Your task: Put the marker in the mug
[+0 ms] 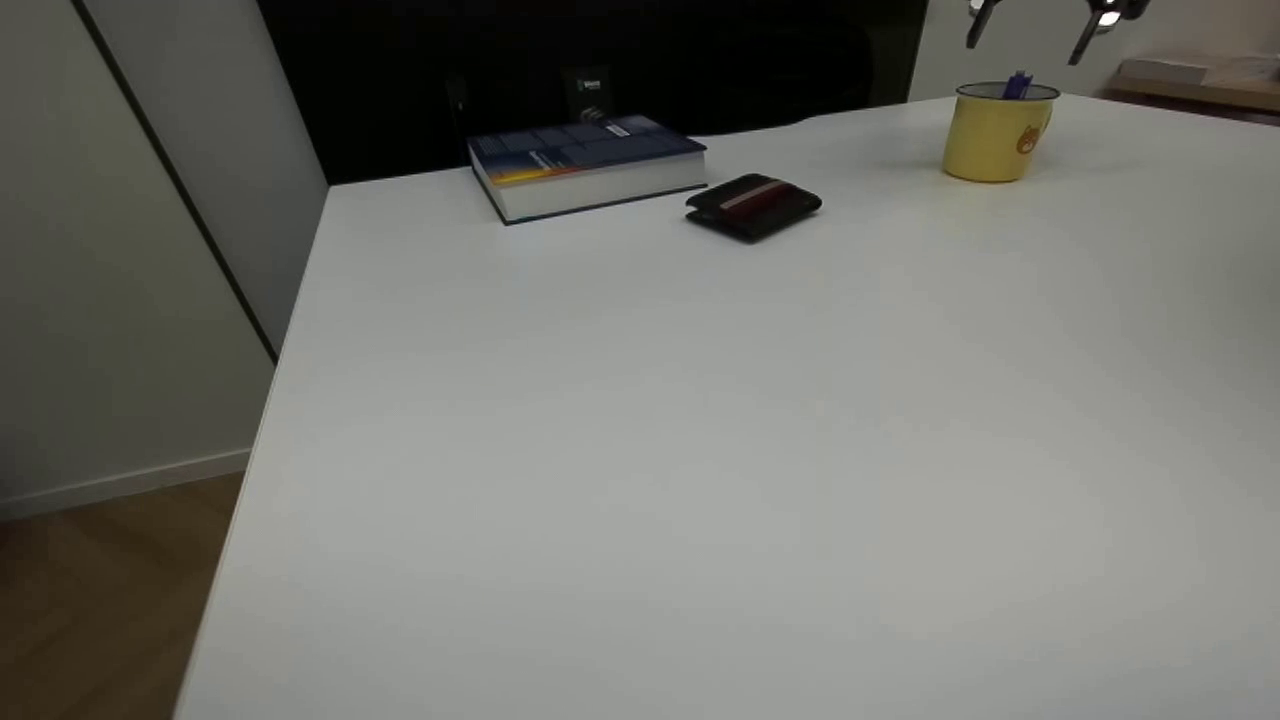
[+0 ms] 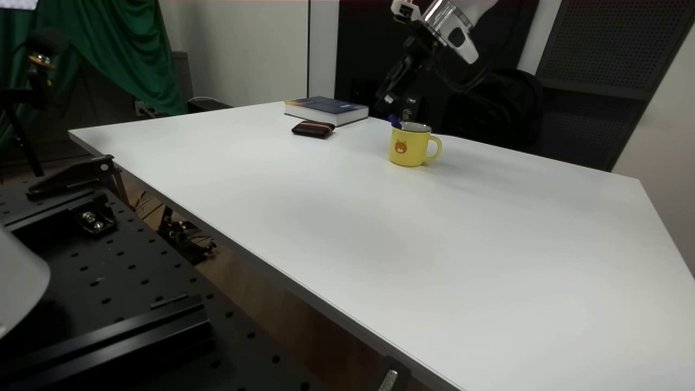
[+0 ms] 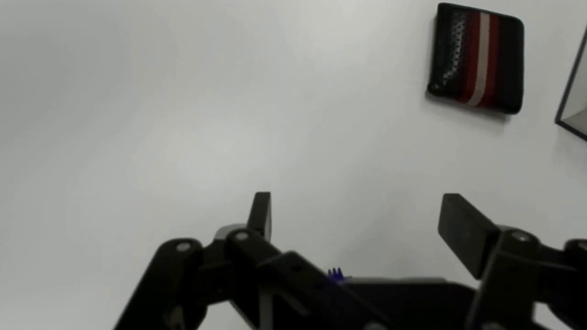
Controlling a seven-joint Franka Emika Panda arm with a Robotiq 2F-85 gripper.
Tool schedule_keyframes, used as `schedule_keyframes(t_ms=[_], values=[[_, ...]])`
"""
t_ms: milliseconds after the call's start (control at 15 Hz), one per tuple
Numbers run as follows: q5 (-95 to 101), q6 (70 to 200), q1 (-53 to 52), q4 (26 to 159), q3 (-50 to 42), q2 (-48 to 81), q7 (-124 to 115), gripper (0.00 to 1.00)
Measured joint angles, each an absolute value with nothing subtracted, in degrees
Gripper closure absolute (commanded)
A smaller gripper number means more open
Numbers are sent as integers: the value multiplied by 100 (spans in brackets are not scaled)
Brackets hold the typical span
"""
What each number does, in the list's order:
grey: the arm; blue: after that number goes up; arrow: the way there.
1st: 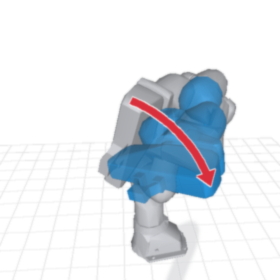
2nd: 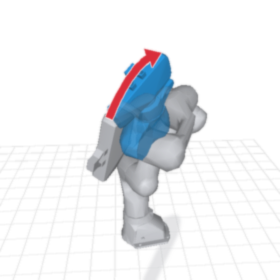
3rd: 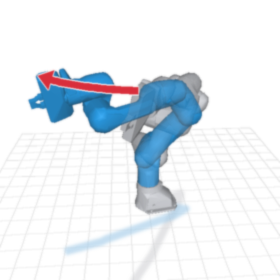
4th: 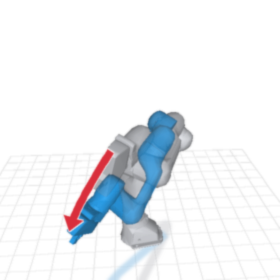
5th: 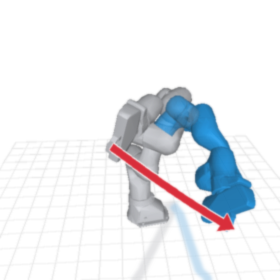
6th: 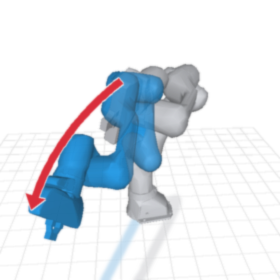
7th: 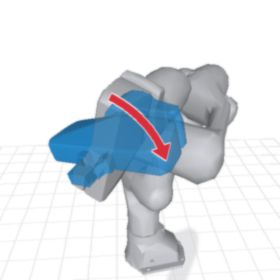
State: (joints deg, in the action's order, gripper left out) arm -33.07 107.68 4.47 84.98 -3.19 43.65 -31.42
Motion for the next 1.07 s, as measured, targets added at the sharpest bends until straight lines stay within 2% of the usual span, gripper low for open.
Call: schedule_keyframes(t_ms=[467, 1067], values=[[-1986, 10605, -336, 8575, -161, 4028, -2585, 0], [-197, 12388, -1154, 9767, -62, 3369, -1823, 0]])
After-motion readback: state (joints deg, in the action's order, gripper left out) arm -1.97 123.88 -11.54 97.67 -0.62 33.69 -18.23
